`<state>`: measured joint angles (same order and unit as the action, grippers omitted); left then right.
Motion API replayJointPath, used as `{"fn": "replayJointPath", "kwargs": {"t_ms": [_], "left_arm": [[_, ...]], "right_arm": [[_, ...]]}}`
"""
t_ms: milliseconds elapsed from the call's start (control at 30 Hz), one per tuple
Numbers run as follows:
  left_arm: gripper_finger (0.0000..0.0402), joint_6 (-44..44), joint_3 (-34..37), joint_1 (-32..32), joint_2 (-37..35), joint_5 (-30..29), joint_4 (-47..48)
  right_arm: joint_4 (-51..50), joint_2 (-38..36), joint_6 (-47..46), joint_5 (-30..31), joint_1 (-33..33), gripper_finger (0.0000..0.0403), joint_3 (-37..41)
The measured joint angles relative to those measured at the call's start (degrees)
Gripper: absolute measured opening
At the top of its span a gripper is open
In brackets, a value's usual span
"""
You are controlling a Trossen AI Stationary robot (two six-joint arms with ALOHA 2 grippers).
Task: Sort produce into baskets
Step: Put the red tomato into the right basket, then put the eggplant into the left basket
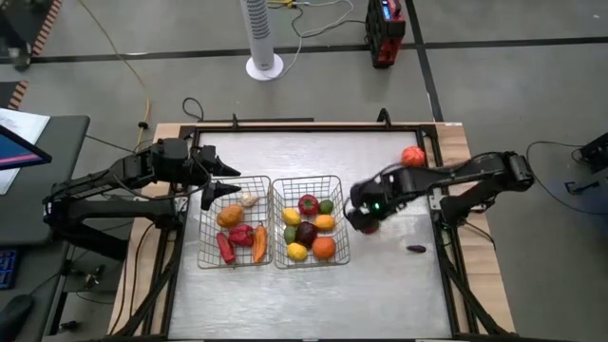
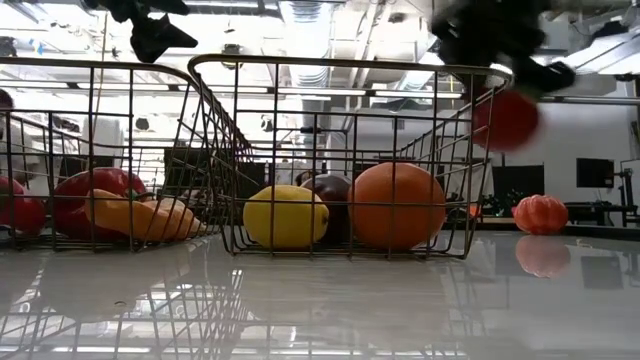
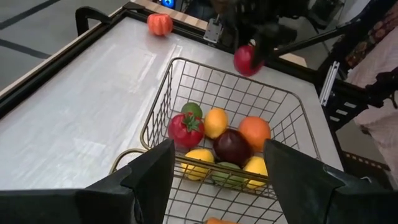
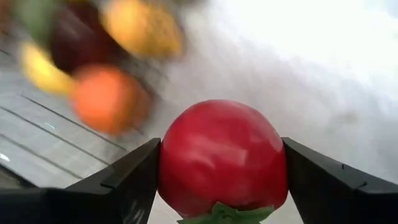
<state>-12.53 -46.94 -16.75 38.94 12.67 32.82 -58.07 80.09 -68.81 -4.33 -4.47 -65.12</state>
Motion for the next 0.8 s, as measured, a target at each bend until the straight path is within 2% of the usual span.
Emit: {"fn": "replayJointPath", "kwargs": {"t_ms": [267,500,567,700,800], "left_arm": [[0.0234,-2.29,0.0,0.01,0.0,0.01,-0.33],[0.0234,-3.59,0.0,0.0,0.0,0.07,-0.33],[0.0234,-3.59,0.0,0.02,0.0,-0.06,-0.41],[0.0234,-3.59,0.0,0.02,-0.02,-0.07,-0.55],[0.0234,-3.25,0.0,0.02,-0.02,-0.09,-0.55]], "right_arm": [[0.85,-0.02,5.89,9.65,5.37,0.0331,-10.15],[20.0,1.58,14.68,10.58,6.68,0.0341,-10.51],[22.33,3.01,15.81,9.02,7.21,0.0357,-10.51],[21.93,5.53,16.17,1.89,8.59,0.0393,-10.4],[18.01,5.55,15.95,-2.29,9.71,0.0389,-10.38]]}}
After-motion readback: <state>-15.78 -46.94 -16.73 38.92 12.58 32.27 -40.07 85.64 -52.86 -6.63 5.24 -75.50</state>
